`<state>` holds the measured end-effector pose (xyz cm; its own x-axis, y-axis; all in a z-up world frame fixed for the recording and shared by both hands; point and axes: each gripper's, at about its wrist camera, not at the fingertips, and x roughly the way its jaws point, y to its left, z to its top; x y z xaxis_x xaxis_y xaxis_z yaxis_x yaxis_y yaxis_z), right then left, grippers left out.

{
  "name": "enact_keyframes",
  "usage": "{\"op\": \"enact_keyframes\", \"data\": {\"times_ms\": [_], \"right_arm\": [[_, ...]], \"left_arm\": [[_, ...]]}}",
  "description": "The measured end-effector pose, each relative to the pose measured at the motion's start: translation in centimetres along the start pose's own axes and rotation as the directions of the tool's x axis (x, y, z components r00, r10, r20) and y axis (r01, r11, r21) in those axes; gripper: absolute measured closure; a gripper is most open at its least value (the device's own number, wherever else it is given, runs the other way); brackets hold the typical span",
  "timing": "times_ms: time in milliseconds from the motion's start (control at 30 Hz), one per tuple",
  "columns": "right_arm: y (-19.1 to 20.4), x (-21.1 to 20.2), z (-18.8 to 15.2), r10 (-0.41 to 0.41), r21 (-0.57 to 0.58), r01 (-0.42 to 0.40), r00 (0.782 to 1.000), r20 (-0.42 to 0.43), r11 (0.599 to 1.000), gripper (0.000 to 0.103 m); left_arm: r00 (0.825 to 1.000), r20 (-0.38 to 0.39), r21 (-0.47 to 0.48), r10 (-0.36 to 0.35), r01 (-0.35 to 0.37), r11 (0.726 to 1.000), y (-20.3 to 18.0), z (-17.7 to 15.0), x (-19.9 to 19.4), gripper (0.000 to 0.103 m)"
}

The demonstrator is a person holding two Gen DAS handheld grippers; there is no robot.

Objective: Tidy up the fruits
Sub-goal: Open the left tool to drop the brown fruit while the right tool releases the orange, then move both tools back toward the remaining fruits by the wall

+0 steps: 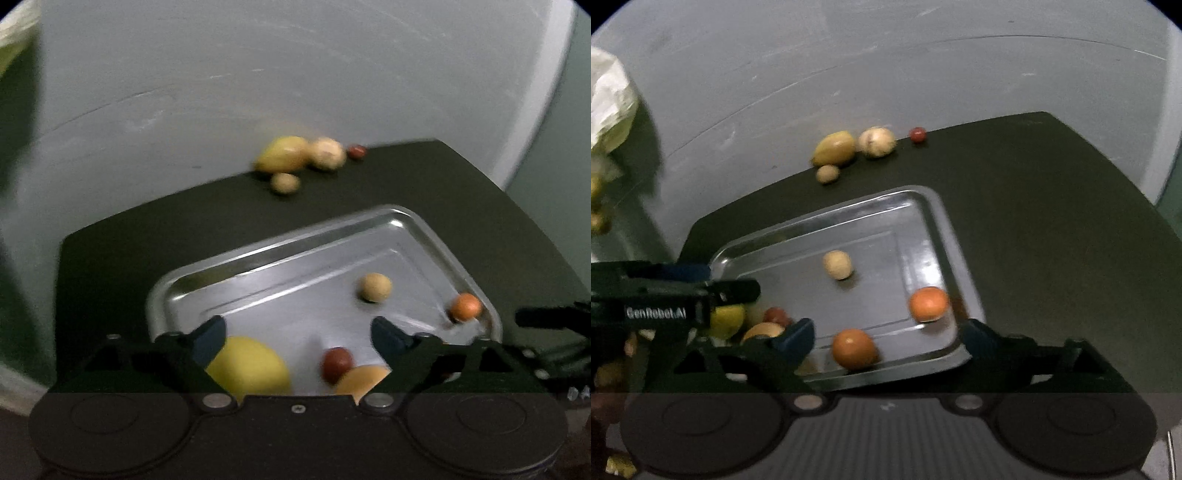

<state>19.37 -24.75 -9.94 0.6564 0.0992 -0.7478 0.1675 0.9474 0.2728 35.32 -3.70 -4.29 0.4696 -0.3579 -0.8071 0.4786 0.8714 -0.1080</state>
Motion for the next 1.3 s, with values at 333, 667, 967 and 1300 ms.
{"op": "enact_keyframes", "data": {"times_ms": [333, 667, 967, 1300], "right_arm": [[4.4, 2.2, 1.0, 0.077, -0.189, -0.096, 0.992, -0.104, 0.977, 0.000], [6.9, 3.7, 2.0, 0.125, -0.297, -0.168, 0.979, -0.160, 0.940, 0.000], [6.5, 4.9, 4.2, 0.142, -0.320, -0.186, 0.977, -0.157, 0.929, 0.000], [5.1, 6.5, 7.4, 0.147, -0.326, -0.182, 0.981, -0.128, 0.928, 0.000]], "left_arm": [[0.986, -0.022, -0.192, 0.162, -0.164, 0.968, 4.9, -2.8, -1.7, 0.002], [0.967, -0.059, -0.265, 0.248, -0.254, 0.930, 7.0, -3.6, -2.7, 0.001], [0.958, -0.051, -0.272, 0.282, -0.285, 0.919, 6.4, -1.9, -1.5, 0.001], [0.958, -0.025, -0.246, 0.287, -0.284, 0.927, 4.9, 1.8, 1.5, 0.001]]}}
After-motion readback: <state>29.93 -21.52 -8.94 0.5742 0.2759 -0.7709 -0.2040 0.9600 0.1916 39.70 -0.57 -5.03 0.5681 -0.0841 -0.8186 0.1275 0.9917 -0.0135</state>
